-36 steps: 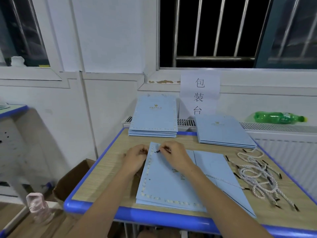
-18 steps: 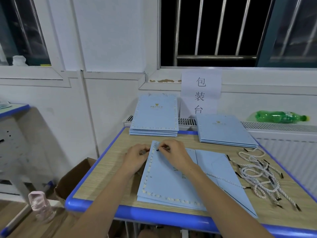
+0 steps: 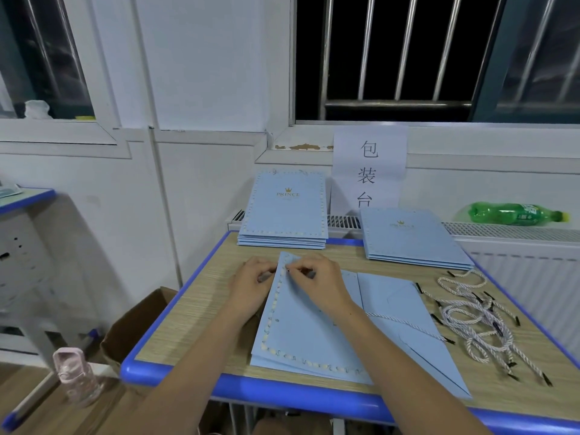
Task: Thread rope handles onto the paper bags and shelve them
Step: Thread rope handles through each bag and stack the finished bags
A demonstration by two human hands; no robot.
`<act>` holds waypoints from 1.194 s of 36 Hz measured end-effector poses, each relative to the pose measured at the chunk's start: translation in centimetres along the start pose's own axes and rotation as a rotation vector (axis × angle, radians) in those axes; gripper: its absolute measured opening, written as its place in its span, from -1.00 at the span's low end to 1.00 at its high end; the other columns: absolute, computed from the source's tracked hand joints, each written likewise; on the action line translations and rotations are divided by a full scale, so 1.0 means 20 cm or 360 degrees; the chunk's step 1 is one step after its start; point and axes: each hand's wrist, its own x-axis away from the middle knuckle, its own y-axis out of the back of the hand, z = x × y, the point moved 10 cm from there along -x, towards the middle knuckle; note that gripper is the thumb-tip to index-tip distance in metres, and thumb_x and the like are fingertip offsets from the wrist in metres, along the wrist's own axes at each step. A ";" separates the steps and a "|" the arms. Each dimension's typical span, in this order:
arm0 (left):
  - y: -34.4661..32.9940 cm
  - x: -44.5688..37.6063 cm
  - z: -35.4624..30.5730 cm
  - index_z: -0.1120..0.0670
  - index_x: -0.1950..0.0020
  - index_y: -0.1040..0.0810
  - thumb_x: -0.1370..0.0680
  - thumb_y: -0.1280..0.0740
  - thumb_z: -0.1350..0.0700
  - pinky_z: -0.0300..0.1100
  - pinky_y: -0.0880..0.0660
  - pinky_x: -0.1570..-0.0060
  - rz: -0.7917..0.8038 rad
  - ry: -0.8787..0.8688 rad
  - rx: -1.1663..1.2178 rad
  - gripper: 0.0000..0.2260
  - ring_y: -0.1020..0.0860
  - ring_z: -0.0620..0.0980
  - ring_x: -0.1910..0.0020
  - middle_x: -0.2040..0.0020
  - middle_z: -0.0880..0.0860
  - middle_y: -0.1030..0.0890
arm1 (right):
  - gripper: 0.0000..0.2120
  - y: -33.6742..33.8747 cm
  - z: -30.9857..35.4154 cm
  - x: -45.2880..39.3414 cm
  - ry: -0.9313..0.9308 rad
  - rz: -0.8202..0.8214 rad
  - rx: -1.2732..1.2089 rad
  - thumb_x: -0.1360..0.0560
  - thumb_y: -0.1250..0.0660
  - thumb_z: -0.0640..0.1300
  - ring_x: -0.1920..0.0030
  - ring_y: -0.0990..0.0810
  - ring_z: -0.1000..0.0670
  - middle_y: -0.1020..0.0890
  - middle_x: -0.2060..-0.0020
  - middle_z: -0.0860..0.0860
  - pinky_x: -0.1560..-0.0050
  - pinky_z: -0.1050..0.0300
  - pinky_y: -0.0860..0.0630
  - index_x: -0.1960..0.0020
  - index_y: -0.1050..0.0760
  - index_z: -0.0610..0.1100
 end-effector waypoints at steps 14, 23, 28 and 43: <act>-0.05 -0.02 0.02 -0.05 0.31 -0.45 -0.29 -0.13 -0.23 0.14 -0.35 0.07 0.0093 -0.0035 -0.0213 -0.72 -0.37 0.19 0.16 0.29 -0.05 -0.32 | -0.71 -0.05 -0.01 0.03 -0.0026 0.0130 -0.0058 -0.53 -0.19 -0.41 0.13 -0.47 0.39 -0.58 0.07 0.12 0.08 0.47 -0.38 -0.03 -0.61 -0.14; -0.03 -0.03 0.02 -0.07 0.38 -0.34 -0.28 -0.06 -0.24 -0.07 -0.28 0.11 0.0043 0.0016 -0.0216 -0.73 -0.37 -0.02 0.15 0.27 -0.06 -0.40 | -0.85 0.01 0.00 0.04 0.0077 0.0097 0.0350 -0.53 -0.28 -0.18 0.10 -0.46 0.13 -0.50 0.10 0.12 0.06 0.27 -0.44 -0.06 -0.57 -0.09; -0.03 -0.03 0.04 -0.07 0.31 -0.39 -0.48 -0.28 0.10 -0.02 -0.35 0.02 0.0018 0.0041 -0.0327 -0.82 -0.45 0.10 0.06 0.21 -0.09 -0.42 | -0.90 0.02 -0.02 0.04 0.0080 0.0088 0.0423 -0.53 -0.29 -0.14 0.12 -0.43 0.11 -0.50 0.13 0.12 0.12 0.26 -0.40 0.01 -0.57 -0.10; -0.01 -0.01 0.08 -0.19 0.25 -0.65 -0.39 -0.16 0.04 0.05 -0.39 -0.20 -0.0016 0.0274 0.0144 -0.73 -0.48 0.05 -0.13 0.03 -0.03 -0.59 | -0.93 -0.01 -0.01 0.06 0.0127 0.0161 0.0520 -0.55 -0.26 -0.16 0.09 -0.42 0.08 -0.49 0.13 0.10 0.11 0.22 -0.41 0.04 -0.51 -0.12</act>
